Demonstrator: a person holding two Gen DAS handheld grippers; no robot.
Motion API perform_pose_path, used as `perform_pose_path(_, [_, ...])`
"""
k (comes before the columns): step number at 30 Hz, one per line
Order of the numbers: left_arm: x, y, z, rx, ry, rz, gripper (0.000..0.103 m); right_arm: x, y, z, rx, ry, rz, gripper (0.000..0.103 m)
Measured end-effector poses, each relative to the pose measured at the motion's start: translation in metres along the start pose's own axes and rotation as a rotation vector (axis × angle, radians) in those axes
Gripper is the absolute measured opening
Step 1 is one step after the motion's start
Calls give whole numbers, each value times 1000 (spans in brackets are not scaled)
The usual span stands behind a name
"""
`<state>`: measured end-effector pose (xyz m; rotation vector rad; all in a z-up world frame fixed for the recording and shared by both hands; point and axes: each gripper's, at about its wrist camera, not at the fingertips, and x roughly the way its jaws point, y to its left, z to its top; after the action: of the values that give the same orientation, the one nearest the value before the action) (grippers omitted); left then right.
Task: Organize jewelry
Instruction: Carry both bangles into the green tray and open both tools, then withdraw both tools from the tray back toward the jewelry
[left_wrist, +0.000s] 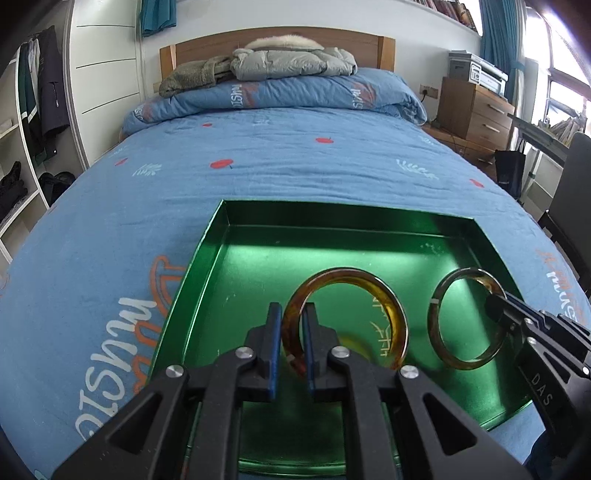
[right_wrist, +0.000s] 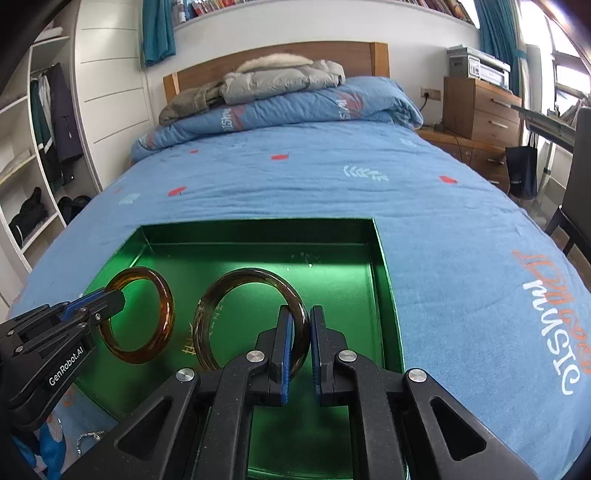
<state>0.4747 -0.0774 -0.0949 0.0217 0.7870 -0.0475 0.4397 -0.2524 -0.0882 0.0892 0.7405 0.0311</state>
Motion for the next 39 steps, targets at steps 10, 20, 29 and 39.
perform_pose_path(10, [22, 7, -5, -31, 96, -4, 10, 24, -1, -4, -25, 133, -15, 9])
perform_pose_path(20, [-5, 16, -7, -47, 27, -24, 33, 0, 0, -3, -9, 62, 6, 47])
perform_pose_path(29, [-75, 18, -32, -30, -89, -6, 38, -64, 6, -20, -11, -56, 17, 55])
perform_pose_path(39, [-166, 30, -68, -68, -201, 21, 38, -151, 2, -52, -21, -148, 13, 66])
